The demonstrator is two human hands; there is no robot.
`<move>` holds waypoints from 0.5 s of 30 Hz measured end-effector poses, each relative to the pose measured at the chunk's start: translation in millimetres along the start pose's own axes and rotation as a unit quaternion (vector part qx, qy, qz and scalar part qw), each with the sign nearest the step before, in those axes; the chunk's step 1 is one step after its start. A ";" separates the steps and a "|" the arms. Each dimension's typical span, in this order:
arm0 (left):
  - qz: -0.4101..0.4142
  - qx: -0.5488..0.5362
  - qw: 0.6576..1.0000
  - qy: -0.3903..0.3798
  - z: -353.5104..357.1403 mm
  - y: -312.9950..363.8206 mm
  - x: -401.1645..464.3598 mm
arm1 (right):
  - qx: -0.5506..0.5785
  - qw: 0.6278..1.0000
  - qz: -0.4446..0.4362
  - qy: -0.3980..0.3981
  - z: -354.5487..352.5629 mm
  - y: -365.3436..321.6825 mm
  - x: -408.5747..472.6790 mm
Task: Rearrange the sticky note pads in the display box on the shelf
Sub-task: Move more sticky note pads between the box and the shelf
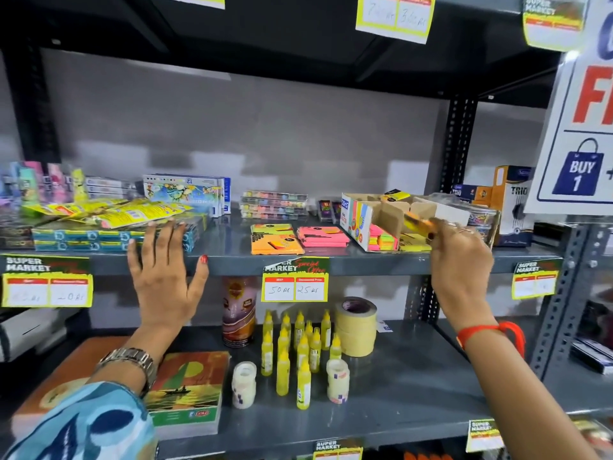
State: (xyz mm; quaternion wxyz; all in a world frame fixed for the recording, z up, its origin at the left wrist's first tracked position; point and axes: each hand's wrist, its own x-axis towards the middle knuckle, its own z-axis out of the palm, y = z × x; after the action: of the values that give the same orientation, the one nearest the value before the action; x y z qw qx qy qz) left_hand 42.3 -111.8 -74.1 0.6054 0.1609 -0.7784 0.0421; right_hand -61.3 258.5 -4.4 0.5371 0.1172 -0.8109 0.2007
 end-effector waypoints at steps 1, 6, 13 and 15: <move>0.000 0.001 1.000 0.000 -0.1 0.0 0.1 | 0.028 0.997 -0.009 0.067 -1.5 -6.1 0.5; 0.004 0.007 1.000 0.005 1.0 0.0 -0.4 | 0.128 0.961 -0.175 0.172 -6.4 -76.6 -2.4; 0.012 0.003 1.000 0.012 0.4 -0.8 -1.0 | 0.090 0.950 -0.275 -0.115 7.5 -161.8 -23.7; 0.012 0.000 1.000 0.011 1.2 -1.9 -1.5 | 0.077 0.933 -0.278 -0.217 12.6 -167.2 -28.9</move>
State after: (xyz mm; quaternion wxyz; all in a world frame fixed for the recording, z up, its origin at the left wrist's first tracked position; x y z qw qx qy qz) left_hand 42.0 -113.6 -76.0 0.6133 0.1510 -0.7736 0.0506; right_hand 7.6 103.0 -1.9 0.3716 0.4199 -0.8246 0.0749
